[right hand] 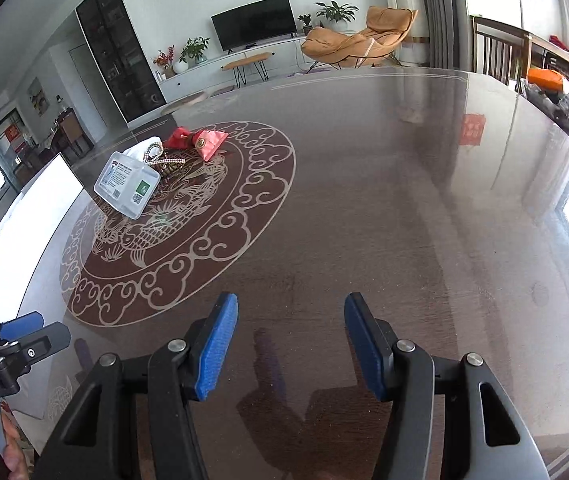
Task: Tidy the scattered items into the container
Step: 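Move the left tool to the clear plastic box while the right tool approaches the gold bead chain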
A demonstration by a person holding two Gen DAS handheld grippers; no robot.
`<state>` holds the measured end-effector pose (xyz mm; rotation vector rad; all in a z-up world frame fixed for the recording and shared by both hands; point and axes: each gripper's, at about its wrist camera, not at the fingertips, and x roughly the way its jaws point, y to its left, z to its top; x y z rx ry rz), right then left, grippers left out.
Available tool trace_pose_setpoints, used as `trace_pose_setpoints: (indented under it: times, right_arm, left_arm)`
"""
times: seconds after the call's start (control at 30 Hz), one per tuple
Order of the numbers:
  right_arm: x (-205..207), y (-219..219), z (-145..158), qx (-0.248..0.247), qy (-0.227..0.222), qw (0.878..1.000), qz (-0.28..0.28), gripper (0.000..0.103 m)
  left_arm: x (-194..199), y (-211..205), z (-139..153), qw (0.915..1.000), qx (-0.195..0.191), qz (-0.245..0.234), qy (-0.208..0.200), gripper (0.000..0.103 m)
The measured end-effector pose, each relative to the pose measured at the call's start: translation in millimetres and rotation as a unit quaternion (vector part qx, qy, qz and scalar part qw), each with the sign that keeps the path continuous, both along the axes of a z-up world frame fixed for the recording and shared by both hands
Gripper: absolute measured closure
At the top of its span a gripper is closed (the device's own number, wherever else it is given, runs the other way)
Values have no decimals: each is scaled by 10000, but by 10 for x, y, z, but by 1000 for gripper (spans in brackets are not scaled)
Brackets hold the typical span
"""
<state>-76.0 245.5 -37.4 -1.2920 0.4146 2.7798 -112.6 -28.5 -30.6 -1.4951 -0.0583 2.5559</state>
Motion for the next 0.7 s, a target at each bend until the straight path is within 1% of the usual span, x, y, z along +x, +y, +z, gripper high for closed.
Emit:
trace_pose_setpoints:
  times: [0.2,0.23,0.33,0.47,0.53,0.57,0.67,0.7]
  right_arm:
    - [-7,49,-47,-49,79,9999,-71,46]
    - [-5,47,-50,-50,112,9999,-64,46]
    - [-11,61,-59,-119,151,9998,-79,46]
    - [-7,116,-68,-372,231,9990,-118,45]
    - [-5,115,-70,-389,239,9989,-120,45]
    - [-5,105,-67,-354,228,9990,-119,45]
    - [-17,64,-61,-215,183,9995,-113,45]
    - [-20,50,-60,-186,174,9996,-110,45]
  left_arm:
    - [-179,138,-55,9999,-56,-15,-117,5]
    - [-245,168,-53,9999,-14,13,-165,5]
    - [-498,235,1,9991,327,149,-234,5]
    - [-898,329,138,9983,405,408,-137,5]
    - [-1109,371,169,9980,358,520,-91,5]
    - [-1209,382,181,9978,274,604,-39,5]
    - [-1489,379,180,9954,-156,942,119,5]
    - [-1584,368,151,9945,-263,1008,101,5]
